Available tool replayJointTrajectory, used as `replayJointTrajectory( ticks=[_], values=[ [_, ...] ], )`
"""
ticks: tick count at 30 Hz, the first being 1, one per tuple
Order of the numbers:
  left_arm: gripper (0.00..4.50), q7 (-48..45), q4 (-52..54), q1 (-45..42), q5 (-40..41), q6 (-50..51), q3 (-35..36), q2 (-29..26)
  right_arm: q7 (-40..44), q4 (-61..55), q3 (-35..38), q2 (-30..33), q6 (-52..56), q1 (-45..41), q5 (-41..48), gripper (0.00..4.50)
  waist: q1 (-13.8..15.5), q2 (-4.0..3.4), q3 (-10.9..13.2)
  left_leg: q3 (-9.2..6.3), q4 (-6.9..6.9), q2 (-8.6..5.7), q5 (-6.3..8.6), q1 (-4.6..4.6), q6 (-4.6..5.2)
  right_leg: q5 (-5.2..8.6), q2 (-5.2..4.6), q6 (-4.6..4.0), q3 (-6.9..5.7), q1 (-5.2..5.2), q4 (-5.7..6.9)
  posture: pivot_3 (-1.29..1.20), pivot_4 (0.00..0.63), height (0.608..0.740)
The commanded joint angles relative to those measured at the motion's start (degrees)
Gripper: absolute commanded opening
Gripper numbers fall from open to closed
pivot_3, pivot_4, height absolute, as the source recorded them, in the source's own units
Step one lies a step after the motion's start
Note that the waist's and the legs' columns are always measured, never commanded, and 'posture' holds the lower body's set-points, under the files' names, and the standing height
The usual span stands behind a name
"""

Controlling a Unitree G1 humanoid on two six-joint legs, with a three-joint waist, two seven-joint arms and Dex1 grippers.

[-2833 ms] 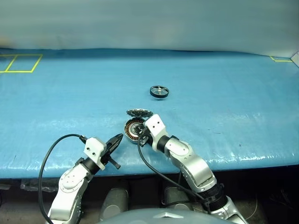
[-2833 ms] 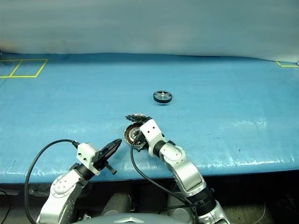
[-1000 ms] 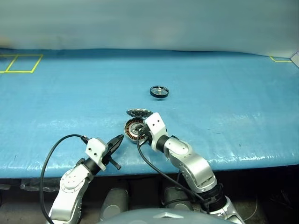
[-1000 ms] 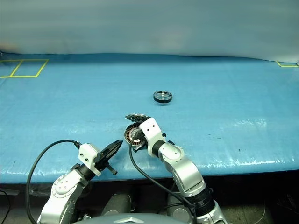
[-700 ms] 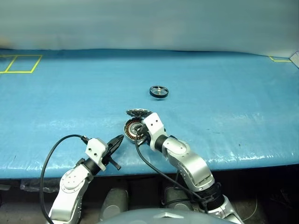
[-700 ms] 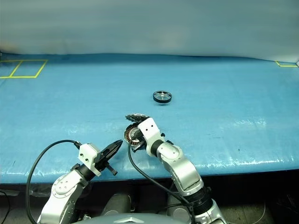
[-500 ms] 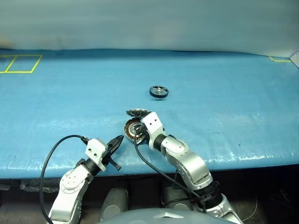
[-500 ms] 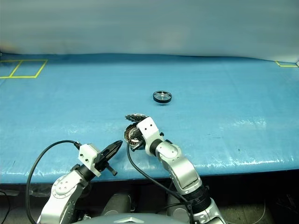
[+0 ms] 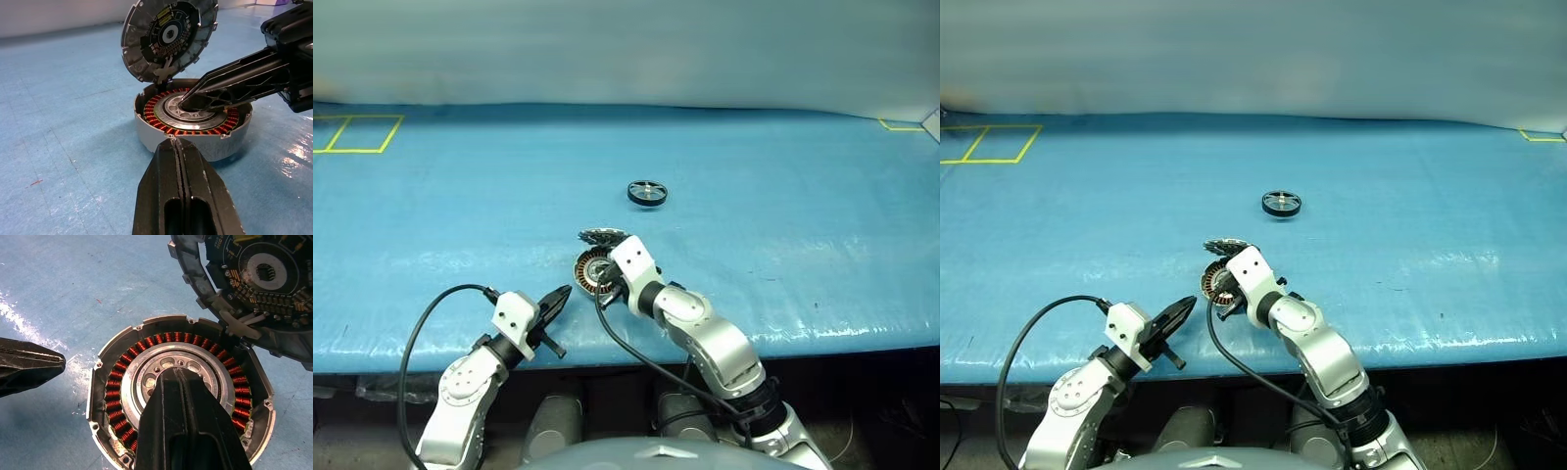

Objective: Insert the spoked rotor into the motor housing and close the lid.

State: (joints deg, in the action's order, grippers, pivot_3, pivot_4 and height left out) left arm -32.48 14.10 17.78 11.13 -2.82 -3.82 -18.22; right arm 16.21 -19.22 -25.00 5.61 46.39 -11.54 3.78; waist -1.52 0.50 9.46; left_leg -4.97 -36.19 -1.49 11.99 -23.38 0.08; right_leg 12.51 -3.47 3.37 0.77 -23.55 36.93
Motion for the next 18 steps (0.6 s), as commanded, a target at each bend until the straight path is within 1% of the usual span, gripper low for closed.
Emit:
replayJointTrajectory(
  ticks=[1, 5, 8, 11, 14, 15, 16, 18],
  values=[
    [0.00, -0.1, 0.5, -0.4, -0.1, -0.4, -0.3, -0.2, -0.2, -1.7, 0.0, 0.3, 1.0, -0.1, -0.2, 0.03, 0.0, 0.02, 0.0, 0.00, 0.00, 0.00, 0.00, 0.00, 0.00, 0.00, 0.00, 0.00, 0.00, 0.00, 0.00, 0.00, 0.150, 0.740],
    [0.00, -0.1, 0.4, -0.3, -0.1, -0.5, -0.4, -0.3, 1.0, -2.8, -0.6, 0.6, 0.6, -0.3, 0.5, 0.03, 0.0, 0.01, 0.0, 0.00, 0.00, 0.00, 0.00, 0.00, 0.00, 0.00, 0.00, 0.00, 0.00, 0.00, 0.00, 0.00, 0.150, 0.740],
    [0.00, -0.1, 0.4, -0.2, -0.1, -0.6, -0.4, -0.3, 4.3, -7.1, 0.8, 1.8, 0.5, -0.4, 3.5, 0.03, 0.0, 0.01, 0.0, 0.00, 0.00, 0.01, 0.00, -0.01, 0.00, 0.00, 0.00, 0.00, 0.00, -0.01, 0.00, 0.00, 0.150, 0.740],
    [0.00, -0.1, 0.5, -0.2, 0.1, -0.5, -0.3, -0.4, 8.6, -13.1, 3.2, 6.6, 2.9, -1.2, 6.6, 0.03, 0.0, 0.01, 0.0, -0.01, -0.01, 0.00, 0.00, -0.04, 0.00, -0.01, -0.01, 0.01, 0.00, -0.01, -0.02, 0.00, 0.150, 0.740],
    [0.00, -0.2, 0.3, -0.3, 0.2, -0.4, -0.3, -0.4, 15.8, -17.5, 4.7, 17.7, 5.9, -3.8, 8.6, 0.03, 0.1, 0.00, 0.0, -0.01, -0.07, -0.03, 0.00, -0.05, 0.01, -0.01, -0.04, 0.03, -0.01, 0.02, -0.04, 0.00, 0.150, 0.740],
    [0.00, -0.2, 0.3, -0.4, 0.2, -0.4, -0.3, -0.4, 17.4, -18.1, 5.0, 20.6, 6.9, -4.5, 9.2, 0.03, 0.2, 0.00, 0.0, -0.02, -0.11, -0.03, 0.00, -0.06, 0.01, -0.01, -0.04, 0.03, -0.02, 0.02, -0.05, 0.00, 0.150, 0.740],
    [0.00, -0.3, 0.2, -0.4, 0.2, -0.3, -0.4, -0.4, 18.8, -18.2, 5.2, 23.6, 8.1, -5.4, 9.7, 0.03, 0.2, 0.02, 0.0, -0.01, -0.15, -0.03, 0.00, -0.07, 0.02, -0.01, -0.05, 0.04, -0.02, 0.03, -0.05, 0.00, 0.150, 0.740],
    [0.00, -0.4, -0.1, -0.7, 0.4, -0.3, -0.5, -0.3, 22.8, -15.3, 4.4, 33.0, 8.8, -8.3, 7.7, 0.03, 0.3, -0.08, 0.0, -0.01, -0.21, 0.00, 0.00, -0.08, 0.02, -0.01, -0.03, 0.03, -0.07, 0.04, -0.04, 0.00, 0.150, 0.740]
  ],
)
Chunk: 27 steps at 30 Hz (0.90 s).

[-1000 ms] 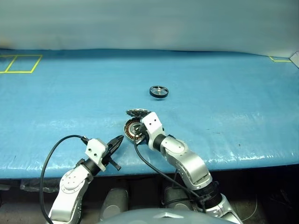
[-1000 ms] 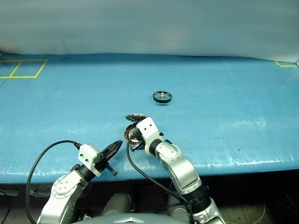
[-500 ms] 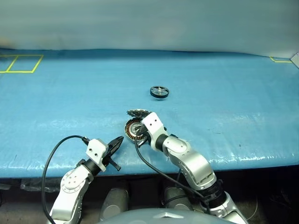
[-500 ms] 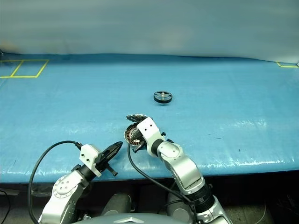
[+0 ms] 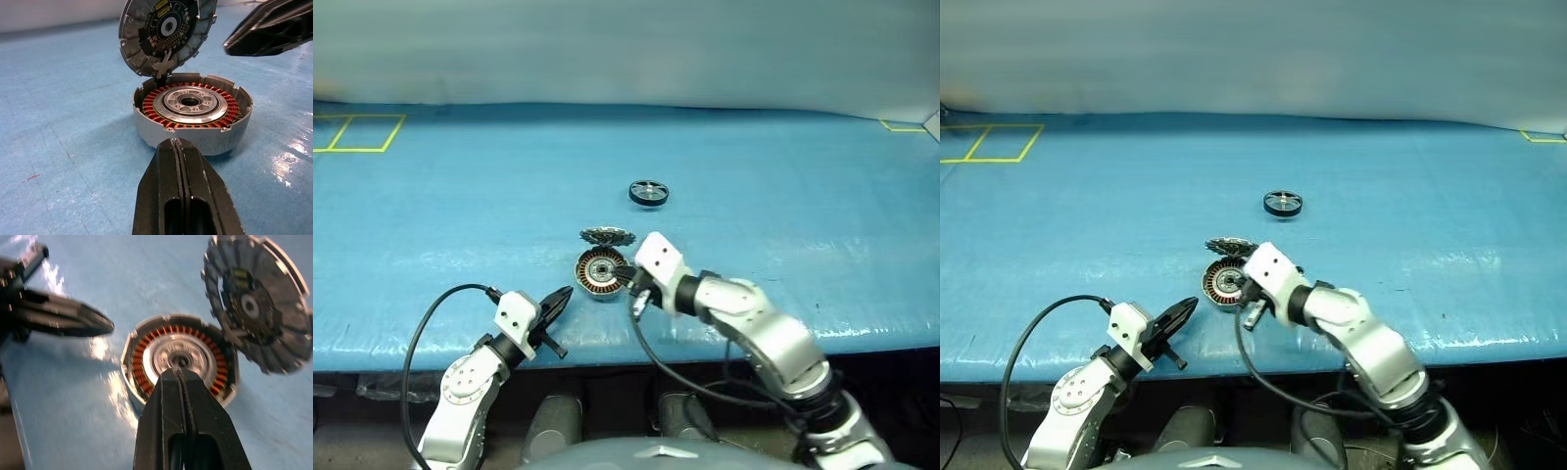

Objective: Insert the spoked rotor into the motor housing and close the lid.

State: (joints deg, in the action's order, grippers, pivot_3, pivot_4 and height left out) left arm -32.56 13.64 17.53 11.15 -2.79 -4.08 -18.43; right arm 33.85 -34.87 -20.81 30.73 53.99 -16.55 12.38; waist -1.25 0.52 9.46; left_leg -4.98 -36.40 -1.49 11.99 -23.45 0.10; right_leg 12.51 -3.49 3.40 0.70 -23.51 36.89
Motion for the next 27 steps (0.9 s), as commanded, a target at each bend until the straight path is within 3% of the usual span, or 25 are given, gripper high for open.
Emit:
replayJointTrajectory(
  ticks=[1, 3, 6, 14, 22, 25, 27],
  values=[
    [0.00, -0.4, 0.2, -0.6, 0.4, -0.3, -0.4, 0.0, 6.5, 3.1, -0.1, 11.5, 0.5, -5.0, -2.2, 0.03, 0.0, -0.11, 0.1, 0.03, -0.04, 0.00, 0.00, -0.03, 0.00, 0.00, -0.01, 0.00, 0.02, -0.03, 0.03, 0.00, 0.150, 0.740],
    [0.00, -0.4, 0.0, -0.8, 0.4, -0.4, -0.7, 0.1, 7.3, 8.0, -0.8, 15.0, -1.3, -7.9, -4.3, 0.03, 0.0, -0.08, 0.0, 0.16, -0.10, 0.01, 0.00, -0.03, 0.00, 0.00, -0.01, 0.00, -0.01, -0.01, 0.02, 0.00, 0.150, 0.740],
    [0.00, -0.3, -0.2, -0.8, 0.3, -0.5, -0.9, 0.2, 5.6, 16.9, -1.5, 15.0, -4.8, -13.6, -8.4, 0.03, -0.3, -0.08, 0.0, 0.32, -0.09, 0.03, 0.00, -0.05, 0.00, -0.05, 0.01, -0.03, 0.02, -0.06, 0.03, 0.00, 0.150, 0.740],
    [0.00, 0.2, -0.1, -0.6, 0.2, -0.9, -0.9, 0.4, -3.9, 45.4, -2.8, 2.8, -16.7, -31.0, -19.6, 0.03, -0.1, -0.04, 0.1, 0.40, -0.09, 0.01, 0.01, -0.11, 0.03, -0.33, 0.00, -0.29, 0.06, -0.12, -0.01, 0.00, 0.150, 0.740],
    [0.00, 0.5, -0.2, -0.4, 0.1, -1.3, -0.9, 0.6, -2.6, 61.3, -1.5, -6.8, -23.7, -38.7, -20.5, 0.03, -0.2, -0.05, 0.1, 0.39, -0.04, -0.02, 0.03, -0.12, 0.07, -0.52, 0.01, -0.12, 0.08, -0.14, -0.02, 0.00, 0.150, 0.740],
    [0.00, 0.8, -0.3, -0.3, 0.0, -1.4, -1.1, 0.8, -4.3, 66.2, 0.5, -9.7, -25.5, -40.4, -20.1, 0.62, -0.3, -0.07, 0.1, 0.41, -0.03, -0.02, 0.03, -0.11, 0.07, -0.53, 0.01, -0.13, 0.08, -0.14, -0.01, 0.00, 0.150, 0.740],
    [0.00, 1.0, -0.3, -0.2, -0.1, -1.5, -1.2, 1.0, -5.9, 69.7, 2.6, -11.7, -25.9, -41.8, -19.3, 1.26, -0.4, -0.09, 0.1, 0.42, -0.04, -0.03, 0.02, -0.11, 0.06, -0.57, 0.03, -0.18, 0.09, -0.17, 0.00, 0.00, 0.150, 0.740]
  ],
)
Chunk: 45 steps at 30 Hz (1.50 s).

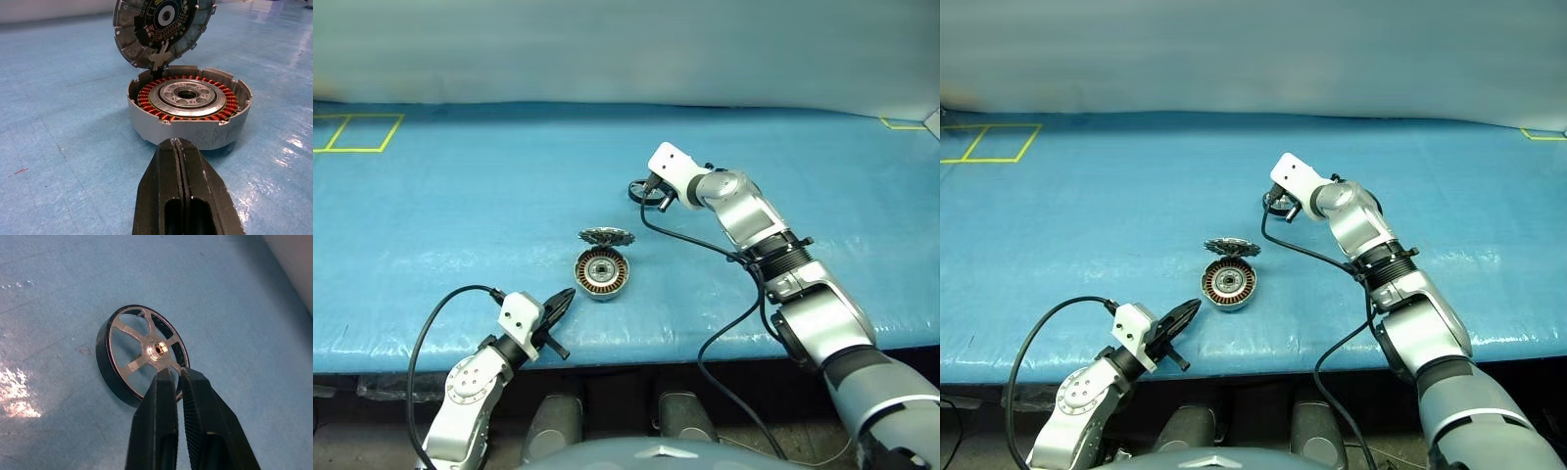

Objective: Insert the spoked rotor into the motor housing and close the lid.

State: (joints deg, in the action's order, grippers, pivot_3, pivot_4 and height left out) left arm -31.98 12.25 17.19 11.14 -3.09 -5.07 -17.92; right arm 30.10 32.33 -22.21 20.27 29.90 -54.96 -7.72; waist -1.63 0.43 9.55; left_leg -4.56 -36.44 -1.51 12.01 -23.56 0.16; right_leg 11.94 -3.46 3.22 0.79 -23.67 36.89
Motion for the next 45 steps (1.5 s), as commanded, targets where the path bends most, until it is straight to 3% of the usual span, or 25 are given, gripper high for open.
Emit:
replayJointTrajectory(
  ticks=[1, 4, 21, 45],
  values=[
    [0.00, 0.5, 1.1, 0.2, -0.2, -1.3, -0.3, 0.5, -3.1, 4.0, 5.1, -2.1, -1.6, -4.0, 1.2, 1.53, -0.1, -0.01, 0.0, 0.01, 0.00, 0.00, 0.00, 0.00, 0.00, -0.01, 0.01, -0.01, 0.01, -0.01, 0.01, 0.00, 0.150, 0.740],
    [0.00, 0.8, 1.1, 0.5, -0.3, -1.4, -0.4, 0.7, -4.7, 7.5, 9.1, -4.5, 0.4, -5.8, 3.3, 2.53, -0.2, -0.02, 0.0, 0.02, 0.01, 0.00, -0.01, 0.02, -0.01, -0.04, 0.08, -0.05, 0.00, -0.01, 0.02, 0.00, 0.150, 0.740],
    [0.00, 0.9, 0.3, 0.7, -1.1, -0.9, -1.2, 1.1, -11.0, 10.7, 19.1, -11.2, 8.7, -6.1, 8.6, 2.53, -0.6, -0.07, 0.0, 0.09, 0.25, -0.01, -0.01, 0.07, -0.02, -0.03, 0.14, -0.07, 0.04, -0.10, 0.03, 0.00, 0.150, 0.740],
    [0.00, 1.2, 0.5, 0.8, -1.1, -0.6, -1.6, 1.0, -13.1, 18.6, 18.2, -12.8, 1.9, -3.6, 6.6, 2.53, -0.6, -0.08, 0.0, 0.10, 0.25, -0.02, -0.02, 0.09, -0.02, -0.04, 0.18, -0.07, 0.05, -0.09, 0.04, 0.00, 0.150, 0.740]
  ],
)
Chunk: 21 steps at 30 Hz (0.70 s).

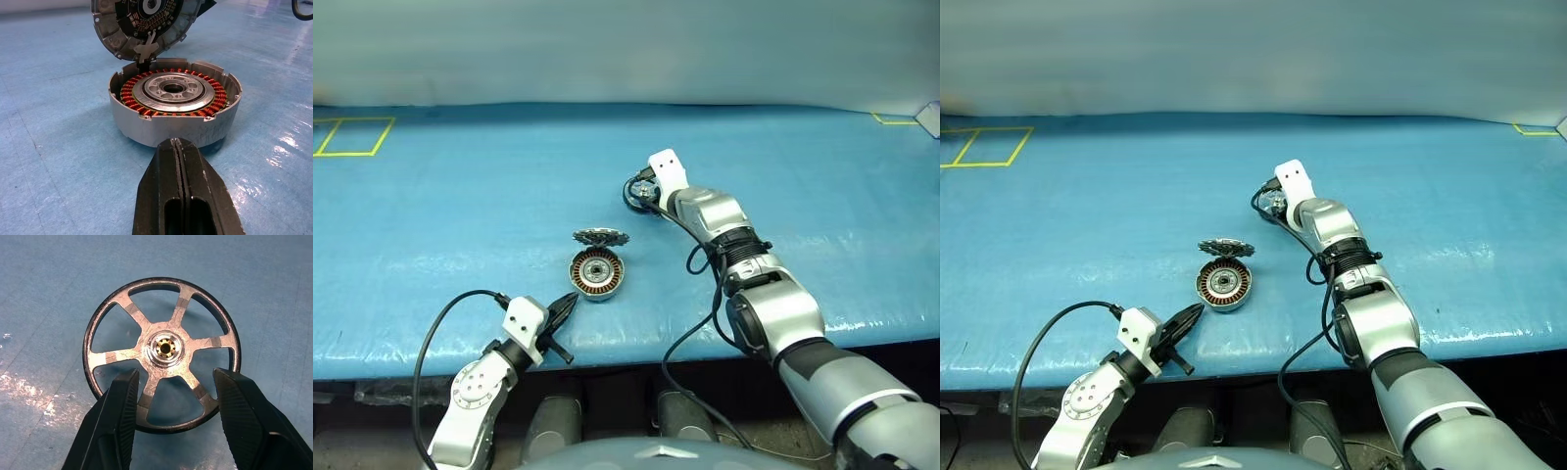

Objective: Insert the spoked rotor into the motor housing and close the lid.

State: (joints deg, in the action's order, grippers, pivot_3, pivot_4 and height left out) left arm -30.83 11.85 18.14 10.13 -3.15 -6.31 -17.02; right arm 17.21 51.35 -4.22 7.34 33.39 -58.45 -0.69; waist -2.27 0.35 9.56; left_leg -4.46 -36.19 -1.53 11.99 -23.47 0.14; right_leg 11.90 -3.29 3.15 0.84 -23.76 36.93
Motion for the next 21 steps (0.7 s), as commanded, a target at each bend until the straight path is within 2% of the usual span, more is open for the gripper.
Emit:
replayJointTrajectory(
  ticks=[1, 4, 5, 7, 10, 14, 21],
  values=[
    [0.00, 0.1, 0.9, -0.2, -0.1, -0.5, -0.3, 0.1, -0.2, -0.2, 0.2, 0.1, -1.9, 0.1, -0.5, 2.53, 0.0, 0.00, 0.0, 0.00, 0.00, 0.00, 0.00, 0.00, 0.00, 0.00, 0.00, 0.00, 0.00, 0.00, 0.00, 0.00, 0.150, 0.740],
    [0.00, 0.2, 1.0, -0.2, -0.1, -0.4, -0.2, 0.1, 0.2, -0.2, 0.3, 0.0, -2.9, 0.8, -0.4, 2.53, 0.0, -0.01, 0.0, 0.01, 0.00, 0.00, 0.00, 0.02, 0.00, 0.00, 0.01, 0.00, 0.01, 0.01, 0.00, 0.00, 0.150, 0.740],
    [0.00, 0.2, 1.0, -0.3, 0.0, -0.3, -0.2, 0.1, 0.5, -0.3, 0.4, -0.1, -3.4, 1.2, -0.2, 2.36, 0.0, -0.01, 0.0, 0.01, 0.00, 0.00, 0.00, 0.03, 0.00, 0.00, 0.01, 0.00, 0.01, 0.02, 0.00, 0.00, 0.150, 0.740],
    [0.00, 0.2, 1.0, -0.3, 0.0, -0.2, -0.2, 0.0, 0.7, -0.6, 0.4, -0.1, -3.8, 1.8, -0.2, 1.95, 0.0, -0.02, 0.0, 0.01, 0.00, 0.00, 0.00, 0.04, 0.00, 0.00, 0.01, 0.00, 0.02, 0.03, 0.00, 0.00, 0.150, 0.740],
    [0.00, 0.3, 1.1, -0.4, 0.0, 0.0, -0.2, 0.0, 0.7, -1.3, 0.5, -0.1, -3.9, 2.7, 0.0, 1.03, 0.0, -0.04, 0.0, 0.02, 0.00, 0.01, 0.00, 0.16, 0.00, 0.00, 0.02, -0.01, 0.02, 0.15, 0.00, 0.00, 0.150, 0.740],
    [0.00, 0.4, 1.3, -0.5, 0.0, 0.4, -0.2, -0.1, 1.1, -5.4, 0.1, 0.5, -3.8, 4.8, -0.2, 0.02, 0.0, -0.06, 0.0, 0.03, 0.01, 0.03, 0.00, 0.31, 0.00, 0.10, 0.04, -0.15, 0.03, 0.29, 0.01, 0.00, 0.150, 0.740],
    [0.00, 0.1, 1.2, -0.8, 0.1, 0.9, -0.5, -0.1, 0.8, -17.1, 2.1, 3.7, 0.6, 8.1, 1.2, 0.02, 0.1, -0.09, -0.1, 0.06, 0.03, 0.02, -0.01, 0.28, 0.00, 0.02, 0.04, -0.02, 0.10, 0.23, 0.04, 0.00, 0.150, 0.740]
  ],
)
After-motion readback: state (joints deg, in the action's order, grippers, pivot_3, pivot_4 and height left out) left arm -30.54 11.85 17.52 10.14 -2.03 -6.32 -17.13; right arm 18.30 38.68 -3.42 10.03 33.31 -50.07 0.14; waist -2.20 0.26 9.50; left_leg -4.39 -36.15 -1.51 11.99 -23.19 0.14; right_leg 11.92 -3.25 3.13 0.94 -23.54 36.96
